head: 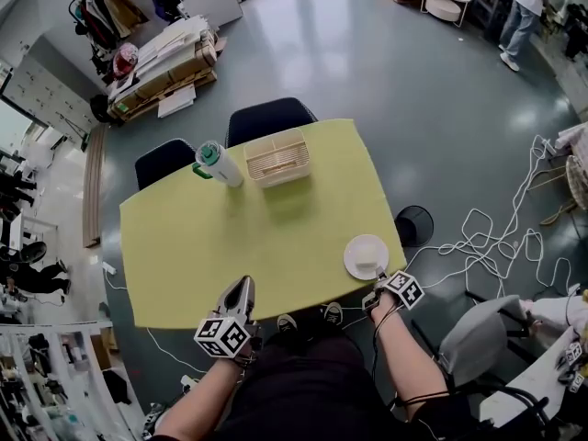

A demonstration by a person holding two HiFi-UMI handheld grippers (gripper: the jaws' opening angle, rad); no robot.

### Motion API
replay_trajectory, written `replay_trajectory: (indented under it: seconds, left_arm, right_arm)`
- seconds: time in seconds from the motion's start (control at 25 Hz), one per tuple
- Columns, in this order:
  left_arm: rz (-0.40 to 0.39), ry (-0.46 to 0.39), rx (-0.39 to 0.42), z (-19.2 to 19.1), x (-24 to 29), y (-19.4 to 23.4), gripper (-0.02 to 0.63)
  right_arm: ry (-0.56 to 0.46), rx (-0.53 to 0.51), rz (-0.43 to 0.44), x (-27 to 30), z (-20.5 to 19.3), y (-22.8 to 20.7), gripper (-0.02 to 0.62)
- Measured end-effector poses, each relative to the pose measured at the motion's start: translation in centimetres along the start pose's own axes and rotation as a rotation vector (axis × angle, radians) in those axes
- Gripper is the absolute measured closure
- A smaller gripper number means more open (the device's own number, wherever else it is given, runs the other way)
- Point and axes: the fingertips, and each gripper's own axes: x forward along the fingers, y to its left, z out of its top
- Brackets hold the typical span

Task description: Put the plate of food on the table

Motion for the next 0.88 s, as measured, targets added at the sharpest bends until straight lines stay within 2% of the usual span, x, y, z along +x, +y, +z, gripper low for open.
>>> replay_trajectory:
  seconds: [0.2,0.28,0.32,0.44,0.52,0.64,0.88]
  left_arm:
    - [-0.009,0.005,0.003,-0.1,0.3,-0.1,0.597]
    - [-0.019,0.004,0.005,0.0,0.6,-0.4,0.597]
    - [-0.028,0.001,0.008,0.0,0.7,-0.6,0.597]
    - [-0.059,-0.006,0.025,0.5,0.8,-1.1,0.597]
    - [-0.08,-0.013,0.035,1.1,0.7,-1.4,0.597]
    - [-0.105,-0.03,0.047,2.6,0.1,-1.8,0.597]
    - [-0.147,-0.099,0.093,6.6,-3.3,-1.8,0.597]
  right_arm:
    - [-0.01,-0.012,0.006,-1.0,0.4,-0.6,0.471]
    - [-0.031,-0.051,0.021,-2.0,1.0,0.1,0.478]
    - [-0.044,-0.087,0.042,-2.6,1.3,0.9,0.502]
    - [-0.072,-0.199,0.179,-4.8,1.7,5.9,0.564]
    - [-0.081,-0.274,0.299,-6.6,1.5,10.6,0.575]
    - [-0.107,-0.468,0.451,-10.2,0.2,18.3,0.583]
    - [-0.148,-0.856,0.724,-18.7,-7.5,32.5,0.583]
